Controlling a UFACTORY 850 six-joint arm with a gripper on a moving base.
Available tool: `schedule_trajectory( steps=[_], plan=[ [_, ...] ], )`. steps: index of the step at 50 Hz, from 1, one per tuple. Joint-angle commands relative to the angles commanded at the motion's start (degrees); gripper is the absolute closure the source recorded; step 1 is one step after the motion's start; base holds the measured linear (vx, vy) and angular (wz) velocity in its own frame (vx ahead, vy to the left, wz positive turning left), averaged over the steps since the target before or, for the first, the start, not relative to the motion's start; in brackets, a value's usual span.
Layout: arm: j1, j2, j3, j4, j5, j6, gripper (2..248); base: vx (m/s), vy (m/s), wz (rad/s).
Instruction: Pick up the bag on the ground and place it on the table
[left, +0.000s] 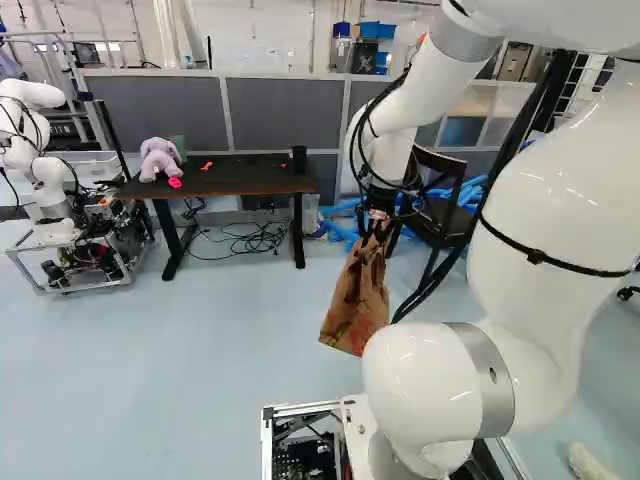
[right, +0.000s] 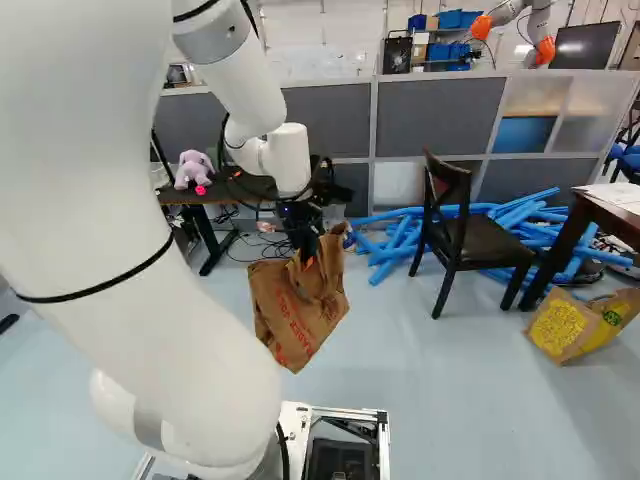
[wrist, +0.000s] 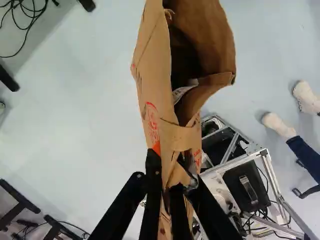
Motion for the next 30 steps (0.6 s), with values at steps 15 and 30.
schedule_trajectory(
  steps=[15,30],
  plan=[
    [0.33,1.31,-2.07,1.18,-4.23,0.00,229,0.000,0.000,0.000],
    [0.63,2.36,-4.31,1.42,-5.38,0.00,229,0.000,0.000,0.000]
  ],
)
